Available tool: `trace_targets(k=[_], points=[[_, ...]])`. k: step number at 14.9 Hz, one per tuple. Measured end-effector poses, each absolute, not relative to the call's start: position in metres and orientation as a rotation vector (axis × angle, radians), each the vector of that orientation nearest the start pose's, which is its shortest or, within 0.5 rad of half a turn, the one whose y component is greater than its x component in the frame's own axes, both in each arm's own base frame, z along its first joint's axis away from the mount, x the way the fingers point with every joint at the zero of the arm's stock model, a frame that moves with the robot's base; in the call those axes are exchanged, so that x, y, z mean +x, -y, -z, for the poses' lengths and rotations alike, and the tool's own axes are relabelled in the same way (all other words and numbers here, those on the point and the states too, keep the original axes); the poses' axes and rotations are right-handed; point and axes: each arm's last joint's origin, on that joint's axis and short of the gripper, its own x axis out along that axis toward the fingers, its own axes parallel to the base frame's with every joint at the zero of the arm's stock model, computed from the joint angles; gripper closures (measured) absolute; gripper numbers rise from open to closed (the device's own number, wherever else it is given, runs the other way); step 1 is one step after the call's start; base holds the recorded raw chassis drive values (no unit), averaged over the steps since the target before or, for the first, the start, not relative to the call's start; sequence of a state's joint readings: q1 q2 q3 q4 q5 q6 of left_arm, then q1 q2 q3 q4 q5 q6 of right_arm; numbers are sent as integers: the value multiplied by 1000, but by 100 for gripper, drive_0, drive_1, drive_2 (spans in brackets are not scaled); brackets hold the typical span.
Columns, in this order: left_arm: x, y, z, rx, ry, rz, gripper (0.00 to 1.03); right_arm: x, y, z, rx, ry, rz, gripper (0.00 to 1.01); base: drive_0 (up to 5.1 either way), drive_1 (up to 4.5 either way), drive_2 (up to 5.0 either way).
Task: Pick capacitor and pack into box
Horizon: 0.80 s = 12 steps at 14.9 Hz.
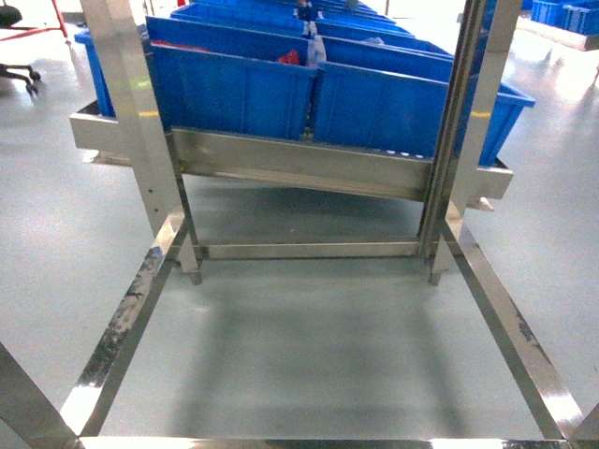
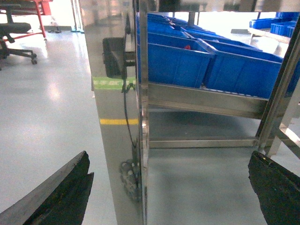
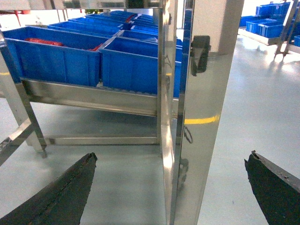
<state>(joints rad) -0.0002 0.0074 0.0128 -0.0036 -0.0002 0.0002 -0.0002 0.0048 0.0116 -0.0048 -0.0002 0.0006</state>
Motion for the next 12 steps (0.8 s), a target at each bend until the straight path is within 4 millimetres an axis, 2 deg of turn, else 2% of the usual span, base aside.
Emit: trace_targets(k=[12], points=[[97, 0, -167, 0, 2, 0, 5, 97, 0, -167, 1, 2, 0, 3, 0, 0, 0]])
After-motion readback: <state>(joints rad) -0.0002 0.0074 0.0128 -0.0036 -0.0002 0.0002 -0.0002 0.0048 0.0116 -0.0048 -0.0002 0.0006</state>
